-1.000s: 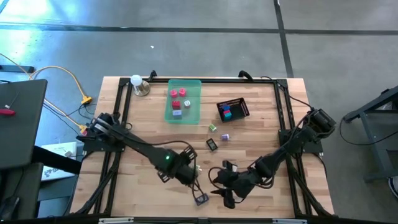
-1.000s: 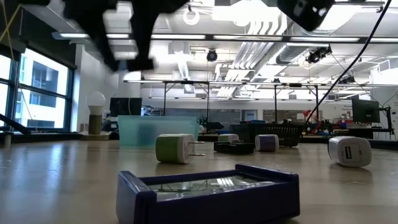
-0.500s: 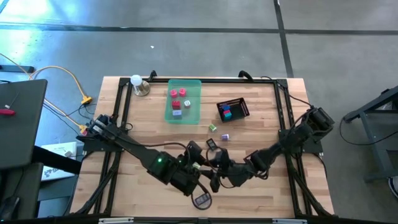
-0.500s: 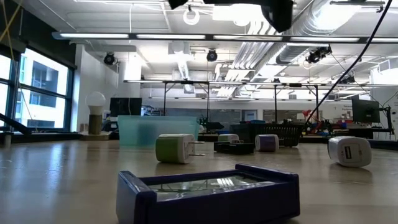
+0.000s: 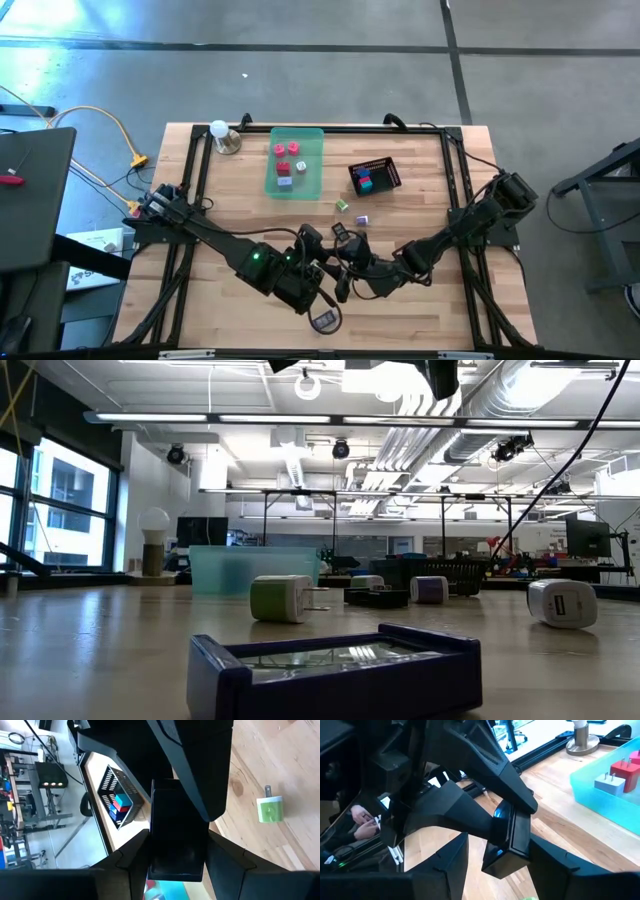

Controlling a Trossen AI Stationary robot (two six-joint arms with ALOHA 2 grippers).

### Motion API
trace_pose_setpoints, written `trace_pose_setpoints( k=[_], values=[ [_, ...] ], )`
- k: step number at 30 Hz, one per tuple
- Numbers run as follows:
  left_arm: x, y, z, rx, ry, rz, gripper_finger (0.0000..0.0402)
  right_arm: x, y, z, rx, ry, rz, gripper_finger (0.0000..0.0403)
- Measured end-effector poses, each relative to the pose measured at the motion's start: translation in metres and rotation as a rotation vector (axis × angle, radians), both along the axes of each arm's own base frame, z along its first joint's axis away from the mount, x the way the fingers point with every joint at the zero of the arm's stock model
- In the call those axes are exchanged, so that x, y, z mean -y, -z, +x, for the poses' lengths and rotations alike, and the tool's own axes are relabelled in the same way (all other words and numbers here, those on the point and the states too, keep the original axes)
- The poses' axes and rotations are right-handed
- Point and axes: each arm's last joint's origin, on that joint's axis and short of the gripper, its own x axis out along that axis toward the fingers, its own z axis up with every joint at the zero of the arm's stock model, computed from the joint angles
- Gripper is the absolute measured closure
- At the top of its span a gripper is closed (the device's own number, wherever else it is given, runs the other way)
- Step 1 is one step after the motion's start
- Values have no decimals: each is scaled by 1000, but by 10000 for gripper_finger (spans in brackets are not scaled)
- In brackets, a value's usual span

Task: Pick & Place Office items
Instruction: Put the bottom black digital clock into the black bin

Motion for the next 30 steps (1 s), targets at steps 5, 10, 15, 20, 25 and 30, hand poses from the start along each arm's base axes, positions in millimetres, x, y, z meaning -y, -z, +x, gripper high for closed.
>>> trace_pose_setpoints(
  k=[5,10,15,20,25,30],
  values=[
    [2,0,-1,9,-3,5,244,0,0,0,1,-5,2,229],
    [4,-1,-3,26,-17,27,244,-2,0,-1,0,-7,0,253],
    [7,-1,-5,26,-10,30,244,-3,0,-1,-6,-19,-8,313],
    [7,0,-5,17,3,51,243,-3,-1,-1,-7,-46,-6,353],
    [10,0,-6,8,30,59,235,-4,0,-1,-26,-69,-33,354],
    [15,-1,-8,31,32,77,216,-4,1,-2,-35,-77,-45,356]
  ],
)
